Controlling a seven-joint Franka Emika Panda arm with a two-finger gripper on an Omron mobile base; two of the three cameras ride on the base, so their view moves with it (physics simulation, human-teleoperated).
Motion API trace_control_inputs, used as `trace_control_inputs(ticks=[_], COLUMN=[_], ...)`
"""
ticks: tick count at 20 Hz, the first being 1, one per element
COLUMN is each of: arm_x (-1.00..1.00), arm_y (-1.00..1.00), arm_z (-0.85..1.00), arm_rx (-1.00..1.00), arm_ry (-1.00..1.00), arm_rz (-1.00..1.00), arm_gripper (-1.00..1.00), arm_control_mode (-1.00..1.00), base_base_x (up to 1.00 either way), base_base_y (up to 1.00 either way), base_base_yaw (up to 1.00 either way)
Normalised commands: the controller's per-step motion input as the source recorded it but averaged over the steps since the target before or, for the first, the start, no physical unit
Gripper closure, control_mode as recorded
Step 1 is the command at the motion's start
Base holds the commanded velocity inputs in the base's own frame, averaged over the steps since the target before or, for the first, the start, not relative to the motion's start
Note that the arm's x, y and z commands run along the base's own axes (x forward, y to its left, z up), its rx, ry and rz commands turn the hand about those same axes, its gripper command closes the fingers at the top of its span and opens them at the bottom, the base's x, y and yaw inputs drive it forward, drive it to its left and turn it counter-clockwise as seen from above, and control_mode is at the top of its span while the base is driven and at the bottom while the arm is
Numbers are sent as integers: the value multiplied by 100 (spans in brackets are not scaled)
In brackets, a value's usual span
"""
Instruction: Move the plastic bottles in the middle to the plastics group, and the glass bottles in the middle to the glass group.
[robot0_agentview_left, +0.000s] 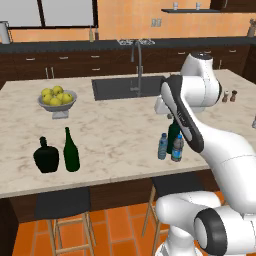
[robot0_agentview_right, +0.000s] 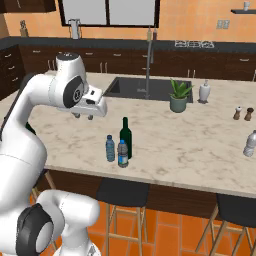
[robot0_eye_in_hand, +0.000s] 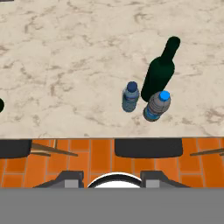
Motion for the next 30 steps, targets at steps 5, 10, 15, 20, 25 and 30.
trace_control_inputs(ticks=[5, 10, 15, 20, 25, 30], arm_x=[-16, -4, 14, 59, 65, 68], arm_y=[-24, -73, -67, -25, 0, 4], arm_z=[-17, -52, -49, -40, -40, -32], arm_rx=[0, -7, -8, -1, -2, 0], arm_ry=[-1, 6, 1, 0, 3, 3], arm_rz=[0, 1, 1, 4, 0, 0], arm_gripper=[-100, -100, -100, -100, -100, -100], arm_control_mode=[-100, -100, -100, -100, -100, -100], base_base_x=[0, 0, 0, 0, 0, 0], base_base_y=[0, 0, 0, 0, 0, 0], base_base_yaw=[0, 0, 0, 0, 0, 0])
